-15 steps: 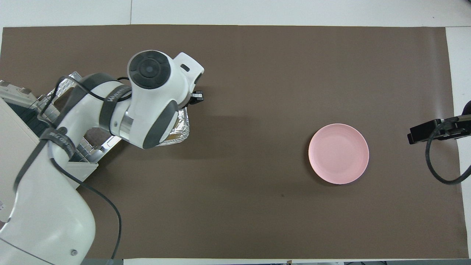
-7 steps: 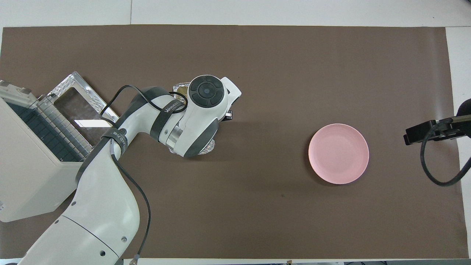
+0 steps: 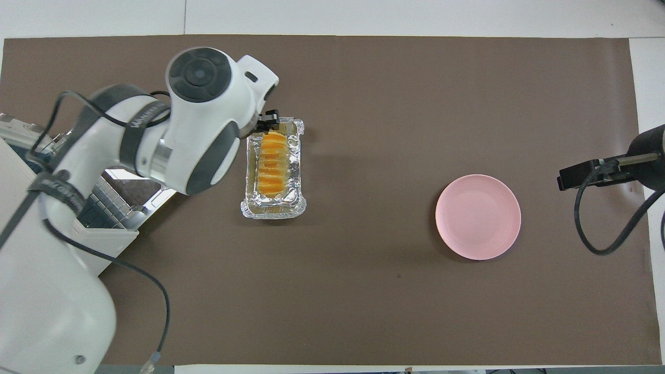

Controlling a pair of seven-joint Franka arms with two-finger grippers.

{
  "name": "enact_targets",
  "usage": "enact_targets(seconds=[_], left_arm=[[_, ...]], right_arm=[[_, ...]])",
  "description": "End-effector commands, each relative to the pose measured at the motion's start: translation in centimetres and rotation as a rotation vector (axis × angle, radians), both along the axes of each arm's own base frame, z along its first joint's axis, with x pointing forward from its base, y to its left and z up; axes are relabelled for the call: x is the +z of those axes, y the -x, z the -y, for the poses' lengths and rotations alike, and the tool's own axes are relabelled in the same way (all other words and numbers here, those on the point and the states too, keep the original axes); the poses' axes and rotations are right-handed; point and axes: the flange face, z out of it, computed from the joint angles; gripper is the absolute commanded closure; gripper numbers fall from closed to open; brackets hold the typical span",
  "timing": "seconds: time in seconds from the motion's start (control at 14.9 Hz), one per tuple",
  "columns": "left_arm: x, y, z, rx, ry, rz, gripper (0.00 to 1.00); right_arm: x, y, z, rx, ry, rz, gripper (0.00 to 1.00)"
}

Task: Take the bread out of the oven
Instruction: 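Retract the left gripper while the right gripper reaches the foil tray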

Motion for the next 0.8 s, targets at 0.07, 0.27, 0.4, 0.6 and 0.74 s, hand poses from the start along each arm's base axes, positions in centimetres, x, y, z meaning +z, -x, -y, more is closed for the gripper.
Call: enact_targets(seconds=[0.07,0.27,0.4,0.6,0.74], left_arm=[[8.5,1.0,-15.6,0.064,0.06,-0.075,0.0],[13.0,4.4,-20.8,0.057,0.071,-0.143,0.0],[13.6,6.2,-21.1,0.059,0.062,-0.21,0.0],[13.8,7.5,-21.3,0.039,0.058,-0.244,0.0],[14.2,7.8,-22.3,0.005,0.061,-0.244,0.0]], right_arm=[[-5.1,-2.8,-9.5,-0.063,-0.001,0.029,0.0],[-9.8,-5.3,-17.0,-0.096,-0.016,0.057,0.0],[-12.8,-6.3,-23.6,-0.126,0.005,0.047,0.0],[-15.8,-8.5,-30.1,-0.178,0.025,0.044,0.0],[-18.7,-10.4,-34.8,-0.254,0.05,0.051,0.0]])
